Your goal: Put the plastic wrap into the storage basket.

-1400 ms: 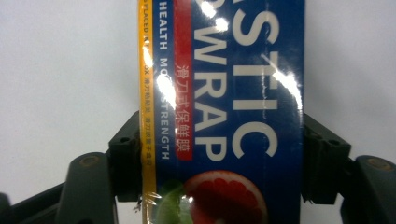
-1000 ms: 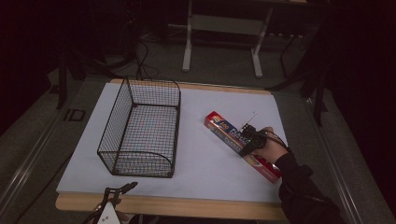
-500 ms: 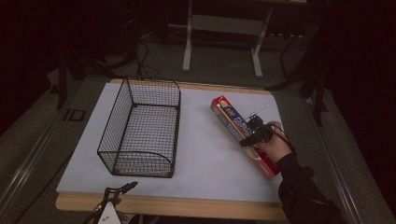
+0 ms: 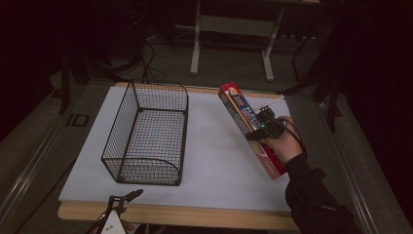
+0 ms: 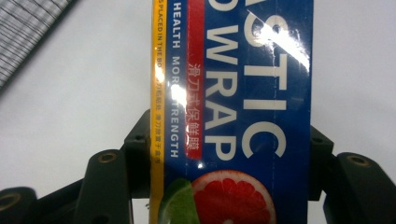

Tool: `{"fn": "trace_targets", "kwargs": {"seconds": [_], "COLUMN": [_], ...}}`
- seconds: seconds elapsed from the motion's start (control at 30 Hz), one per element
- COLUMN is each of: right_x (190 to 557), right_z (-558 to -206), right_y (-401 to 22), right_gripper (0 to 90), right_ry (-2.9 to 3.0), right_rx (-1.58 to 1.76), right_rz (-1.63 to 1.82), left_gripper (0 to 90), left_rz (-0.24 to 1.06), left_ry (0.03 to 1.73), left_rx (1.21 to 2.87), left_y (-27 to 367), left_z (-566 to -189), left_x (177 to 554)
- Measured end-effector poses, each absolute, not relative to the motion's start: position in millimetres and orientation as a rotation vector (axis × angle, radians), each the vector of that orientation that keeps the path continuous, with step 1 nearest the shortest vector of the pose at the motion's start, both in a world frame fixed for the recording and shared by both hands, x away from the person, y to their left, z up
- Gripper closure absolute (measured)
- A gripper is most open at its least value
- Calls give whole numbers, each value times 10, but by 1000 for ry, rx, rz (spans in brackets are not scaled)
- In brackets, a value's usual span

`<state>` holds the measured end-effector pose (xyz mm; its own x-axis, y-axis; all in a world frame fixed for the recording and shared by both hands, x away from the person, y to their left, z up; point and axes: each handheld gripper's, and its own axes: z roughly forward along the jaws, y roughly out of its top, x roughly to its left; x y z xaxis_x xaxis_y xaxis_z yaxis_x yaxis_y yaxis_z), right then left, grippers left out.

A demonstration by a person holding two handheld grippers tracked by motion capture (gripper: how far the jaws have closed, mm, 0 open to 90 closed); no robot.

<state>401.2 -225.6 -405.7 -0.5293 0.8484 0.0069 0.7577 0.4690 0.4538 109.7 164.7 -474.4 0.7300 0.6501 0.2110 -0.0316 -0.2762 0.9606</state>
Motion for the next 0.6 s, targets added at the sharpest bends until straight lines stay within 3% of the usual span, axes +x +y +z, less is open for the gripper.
{"fn": "trace_targets", "kwargs": {"seconds": [0.6], "right_x": [4034], "right_z": [-3608], "right_y": [-1693], "right_gripper": [399], "right_ry": [2461], "right_rx": [1310], "right_rz": [682], "left_gripper": [1], "left_rz": [704], "left_ry": [491], "left_rx": [1748], "left_y": [1644], "left_z": [-4753], "left_x": [1110]}}
